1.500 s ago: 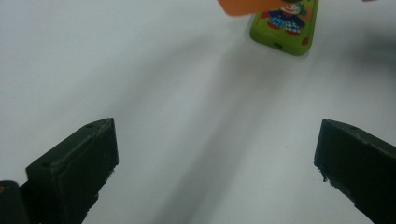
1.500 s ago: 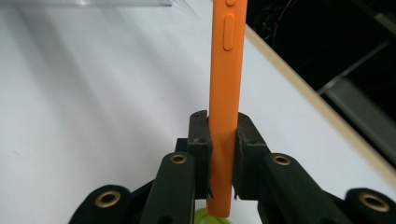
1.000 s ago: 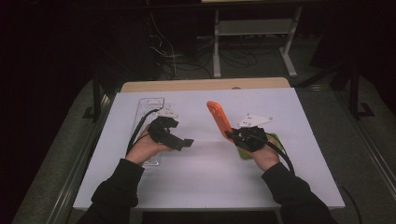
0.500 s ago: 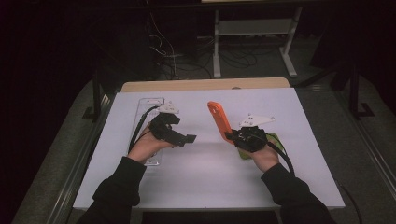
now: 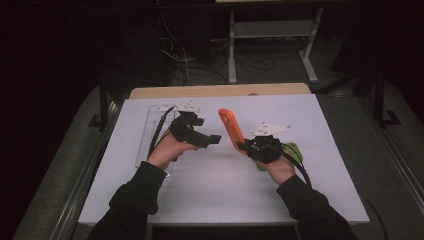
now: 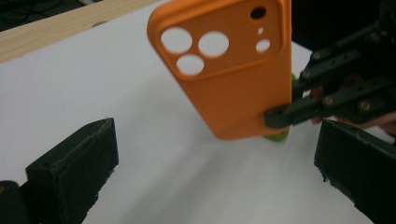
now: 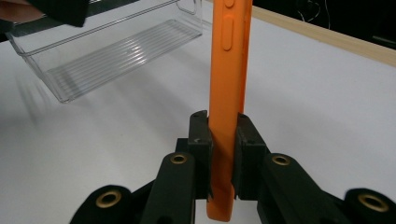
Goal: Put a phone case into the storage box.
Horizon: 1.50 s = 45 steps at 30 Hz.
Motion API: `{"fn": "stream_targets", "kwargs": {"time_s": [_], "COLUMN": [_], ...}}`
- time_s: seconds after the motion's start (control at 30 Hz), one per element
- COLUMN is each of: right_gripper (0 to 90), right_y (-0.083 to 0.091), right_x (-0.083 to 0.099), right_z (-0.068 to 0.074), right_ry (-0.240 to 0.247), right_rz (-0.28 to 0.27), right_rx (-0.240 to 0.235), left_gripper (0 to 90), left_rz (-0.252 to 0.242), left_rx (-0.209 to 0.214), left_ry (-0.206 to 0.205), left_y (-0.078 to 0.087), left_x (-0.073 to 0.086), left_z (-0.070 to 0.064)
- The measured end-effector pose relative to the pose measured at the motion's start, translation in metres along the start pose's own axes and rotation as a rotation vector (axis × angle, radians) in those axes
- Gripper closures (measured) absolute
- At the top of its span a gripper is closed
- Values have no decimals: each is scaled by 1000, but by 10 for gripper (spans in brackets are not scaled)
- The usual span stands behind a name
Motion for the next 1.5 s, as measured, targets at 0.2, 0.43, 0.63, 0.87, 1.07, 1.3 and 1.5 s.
{"fn": "stream_targets", "kwargs": {"time_s": [0.2,0.43,0.63,0.87,1.07,1.3,1.5], "right_gripper": [787,788,788,789,789,791,791], "right_y": [-2,-3,-3,-3,-3,-3,-3], "right_x": [0,-1,-2,-3,-3,-3,-2], "right_z": [3,5,7,8,9,9,9], "right_ry": [4,3,6,3,4,6,4], "right_rz": [1,3,-7,-6,-7,-5,-4], "right_rx": [-9,-14,-27,-31,-34,-34,-31], "left_gripper": [0,0,0,0,0,83,119], "left_rz": [-14,-31,-41,-70,-90,-125,-142], "left_rx": [15,22,28,27,29,29,25], "left_ry": [4,-4,-1,15,24,29,13], "left_y": [-8,-20,-31,-36,-37,-35,-34], "left_x": [-7,-17,-20,-25,-27,-30,-31], "left_z": [1,0,1,0,0,1,-2]}}
Point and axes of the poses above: each handheld gripper's, and its own axes: y roughly backward along the jaws, x roughly out of its underside, z roughly to its left, the point moved 8 cm from there along -y, roughly forward along the jaws, and after that the axes turned 7 degrees about x, right-handed, at the moved point
